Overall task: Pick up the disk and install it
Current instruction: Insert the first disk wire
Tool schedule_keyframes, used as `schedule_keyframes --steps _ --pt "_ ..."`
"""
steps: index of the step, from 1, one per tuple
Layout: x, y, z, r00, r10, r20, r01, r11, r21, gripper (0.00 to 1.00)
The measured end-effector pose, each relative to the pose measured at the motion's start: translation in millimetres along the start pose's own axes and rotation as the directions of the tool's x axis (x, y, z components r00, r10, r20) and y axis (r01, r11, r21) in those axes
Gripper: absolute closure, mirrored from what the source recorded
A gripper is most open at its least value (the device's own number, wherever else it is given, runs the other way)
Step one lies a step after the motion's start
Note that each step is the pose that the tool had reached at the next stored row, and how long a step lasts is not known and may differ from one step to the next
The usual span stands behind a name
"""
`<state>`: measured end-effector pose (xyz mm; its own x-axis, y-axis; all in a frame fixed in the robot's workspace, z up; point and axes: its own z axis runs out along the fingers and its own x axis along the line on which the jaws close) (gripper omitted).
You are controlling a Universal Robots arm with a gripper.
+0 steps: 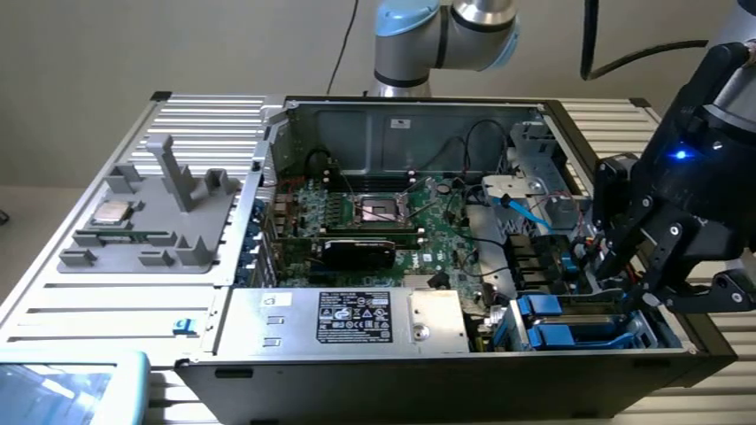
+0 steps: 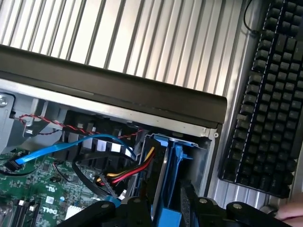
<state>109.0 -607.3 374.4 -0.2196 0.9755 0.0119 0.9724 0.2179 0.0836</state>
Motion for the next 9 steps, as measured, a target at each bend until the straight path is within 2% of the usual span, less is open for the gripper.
schedule_keyframes --steps 4,5,6,7,9 --pt "-7.1 -1.5 -0.1 0.9975 0.005 -0.0707 -0.006 0.9999 -0.0158 0.62" --pt "-9.2 -1.7 0.0 0.9965 0.006 -0.0834 -0.007 0.9998 -0.0186 0.62" --pt "-11.7 -1.8 -0.2 0.9958 0.006 -0.0914 -0.008 0.9998 -0.0204 0.62" --pt "-14.5 -2.0 -0.3 0.9954 0.007 -0.0958 -0.009 0.9997 -0.0213 0.62" --pt "-21.4 -2.2 -0.3 0.995 0.007 -0.0995 -0.009 0.9997 -0.0219 0.62"
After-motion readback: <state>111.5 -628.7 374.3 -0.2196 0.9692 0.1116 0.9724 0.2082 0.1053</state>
